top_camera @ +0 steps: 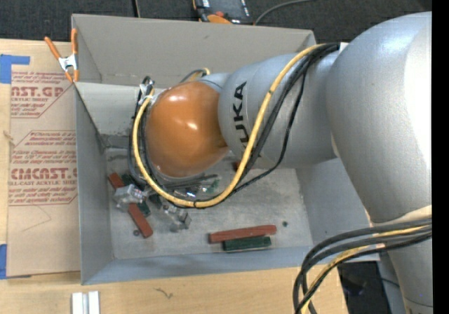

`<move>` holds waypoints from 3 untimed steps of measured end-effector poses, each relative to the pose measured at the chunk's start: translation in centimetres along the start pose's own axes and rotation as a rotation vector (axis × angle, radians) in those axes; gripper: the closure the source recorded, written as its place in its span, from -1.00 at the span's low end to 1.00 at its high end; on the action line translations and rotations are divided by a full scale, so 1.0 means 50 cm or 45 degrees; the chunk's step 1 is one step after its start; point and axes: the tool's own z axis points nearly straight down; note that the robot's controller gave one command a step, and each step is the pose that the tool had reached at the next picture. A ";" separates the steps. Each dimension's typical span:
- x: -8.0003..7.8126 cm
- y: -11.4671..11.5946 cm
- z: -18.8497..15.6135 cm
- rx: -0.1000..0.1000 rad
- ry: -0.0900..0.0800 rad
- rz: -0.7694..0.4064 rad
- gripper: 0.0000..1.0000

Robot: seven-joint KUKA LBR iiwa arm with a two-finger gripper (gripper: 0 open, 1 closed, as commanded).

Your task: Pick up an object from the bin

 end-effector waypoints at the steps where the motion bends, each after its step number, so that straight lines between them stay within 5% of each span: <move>1: -0.049 -0.006 0.001 -0.002 -0.001 -0.185 -1.00; 2: -0.041 0.004 0.064 -0.006 0.002 -0.742 -1.00; 3: -0.045 0.038 0.063 -0.007 0.000 -1.135 -1.00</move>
Offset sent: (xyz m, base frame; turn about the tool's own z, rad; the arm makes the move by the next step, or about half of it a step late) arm 0.0136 0.0187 -0.0005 -0.1463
